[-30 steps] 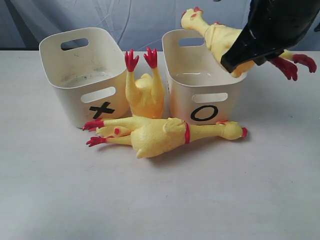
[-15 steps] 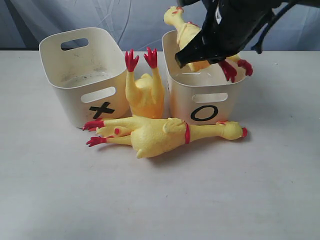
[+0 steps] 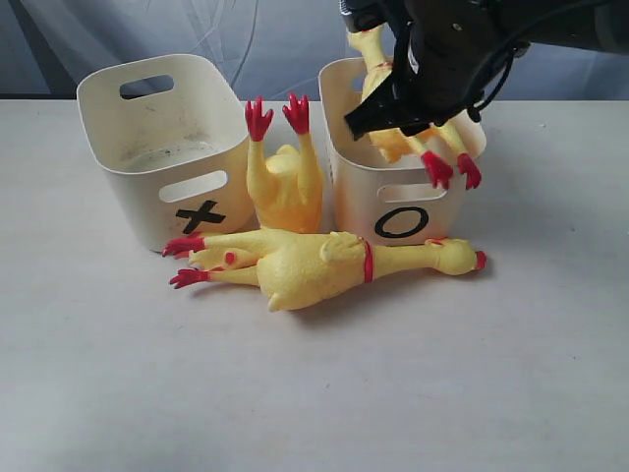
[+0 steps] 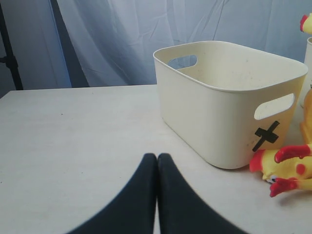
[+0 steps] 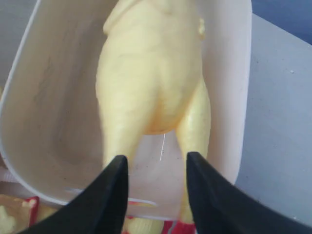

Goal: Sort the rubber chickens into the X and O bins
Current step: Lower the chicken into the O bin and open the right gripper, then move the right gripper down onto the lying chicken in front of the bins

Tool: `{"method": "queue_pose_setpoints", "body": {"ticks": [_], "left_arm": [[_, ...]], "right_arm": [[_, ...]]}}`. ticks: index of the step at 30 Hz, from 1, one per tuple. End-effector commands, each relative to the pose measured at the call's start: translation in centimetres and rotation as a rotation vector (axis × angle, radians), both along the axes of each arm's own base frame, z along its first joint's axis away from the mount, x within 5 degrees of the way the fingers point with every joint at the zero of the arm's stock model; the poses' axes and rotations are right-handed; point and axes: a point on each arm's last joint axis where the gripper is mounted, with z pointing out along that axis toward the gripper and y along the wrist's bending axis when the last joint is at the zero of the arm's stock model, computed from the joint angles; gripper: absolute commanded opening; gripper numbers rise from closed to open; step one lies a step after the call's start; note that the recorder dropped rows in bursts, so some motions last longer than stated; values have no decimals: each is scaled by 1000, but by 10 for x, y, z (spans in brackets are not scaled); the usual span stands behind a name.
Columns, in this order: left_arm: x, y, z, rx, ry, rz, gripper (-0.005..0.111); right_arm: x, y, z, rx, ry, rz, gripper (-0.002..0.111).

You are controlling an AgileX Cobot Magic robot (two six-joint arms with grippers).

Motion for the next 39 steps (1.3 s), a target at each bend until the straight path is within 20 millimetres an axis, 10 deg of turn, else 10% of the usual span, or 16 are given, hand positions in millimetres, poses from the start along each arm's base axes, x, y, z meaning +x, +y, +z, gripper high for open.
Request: {"method": "queue_pose_setpoints", "body": {"ticks": [1, 8, 14, 19, 31, 39], "left_arm": [[0, 0, 0, -4, 0, -7, 0], [0, 0, 0, -4, 0, -7, 0], [0, 0, 0, -4, 0, -7, 0], [0, 0, 0, -4, 0, -7, 0], [0, 0, 0, -4, 0, -7, 0], [0, 0, 0, -4, 0, -7, 0]], "right_arm": [[-1, -6, 4, -32, 6, -28, 49], [-23, -20, 39, 2, 12, -50, 49], [-85, 0, 56, 182, 425, 523, 49], [-89, 14, 55, 275, 436, 690, 49], [-81, 71, -31, 229, 543, 837, 49], [-67, 86, -44, 129, 339, 844, 49]]}}
